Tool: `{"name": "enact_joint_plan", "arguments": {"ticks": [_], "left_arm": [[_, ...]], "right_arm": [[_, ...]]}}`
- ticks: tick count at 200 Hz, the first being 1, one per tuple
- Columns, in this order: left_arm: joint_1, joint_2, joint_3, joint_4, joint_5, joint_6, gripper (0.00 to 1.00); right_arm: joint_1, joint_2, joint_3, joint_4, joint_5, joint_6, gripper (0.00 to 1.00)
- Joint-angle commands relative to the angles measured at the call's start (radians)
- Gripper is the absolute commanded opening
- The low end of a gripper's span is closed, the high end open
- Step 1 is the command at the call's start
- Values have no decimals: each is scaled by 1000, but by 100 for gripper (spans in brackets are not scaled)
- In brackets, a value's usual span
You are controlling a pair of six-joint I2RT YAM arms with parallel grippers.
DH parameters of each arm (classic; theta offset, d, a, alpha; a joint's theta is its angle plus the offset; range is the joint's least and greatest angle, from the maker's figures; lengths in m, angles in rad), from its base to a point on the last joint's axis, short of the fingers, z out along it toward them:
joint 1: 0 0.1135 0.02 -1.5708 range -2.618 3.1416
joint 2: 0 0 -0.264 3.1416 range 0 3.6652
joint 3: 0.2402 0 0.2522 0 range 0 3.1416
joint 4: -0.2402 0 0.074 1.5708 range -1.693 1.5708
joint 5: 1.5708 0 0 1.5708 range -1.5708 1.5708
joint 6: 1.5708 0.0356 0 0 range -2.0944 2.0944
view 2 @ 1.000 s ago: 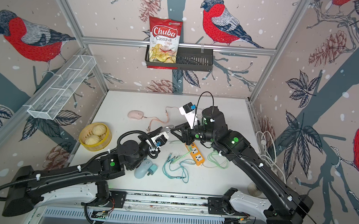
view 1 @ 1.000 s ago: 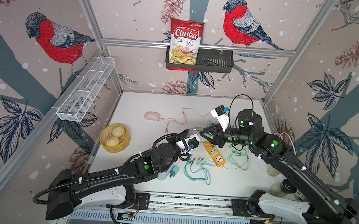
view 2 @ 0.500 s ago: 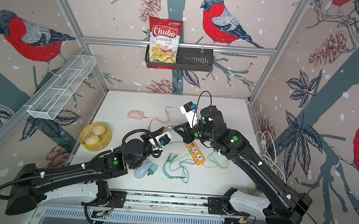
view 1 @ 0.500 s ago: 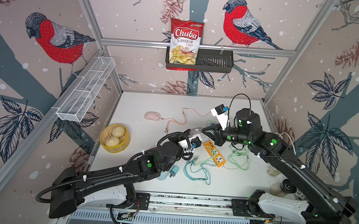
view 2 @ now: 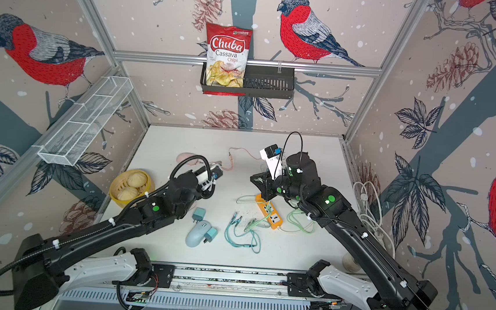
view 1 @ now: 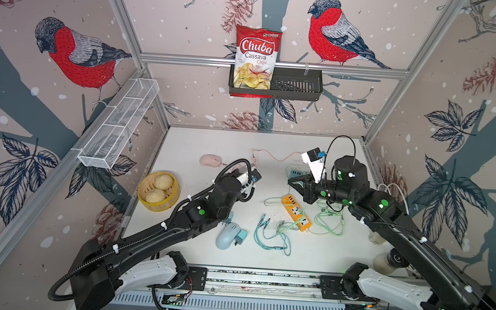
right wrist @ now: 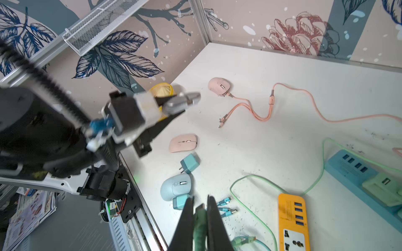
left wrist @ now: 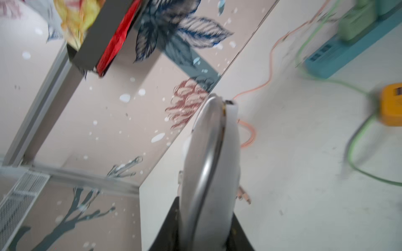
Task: Unplug the wireless mouse
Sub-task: Place the mouse at the center of the board.
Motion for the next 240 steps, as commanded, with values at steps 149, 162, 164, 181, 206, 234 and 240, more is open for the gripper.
{"name": "enact_joint_plan", "arguments": {"ticks": [149,162,164,181,206,234,240], "left_arm": [[347,632,3,-131,-371,-171,0],[349,695,33,-150,-387,-204,0],[349,703,37,-152,-390,-209,0],[349,774,91,-214,-396,-264,0],[349,808,110,-242,-342,-297,11],[340,781,99,-232,-324,-292,76],[335,767,101,-235,-321,-291,92]], "right_arm": [[6,-34,-53,97,-164,17,0],[6,-34,-52,90,-157,12,0],[5,-34,-53,88,-157,11,0],[4,-32,-52,85,-151,11,0],[3,-24,-41,74,-149,12,0],[4,-15,-29,55,-136,0,0],[4,-10,-28,52,-134,-2,0]]}}
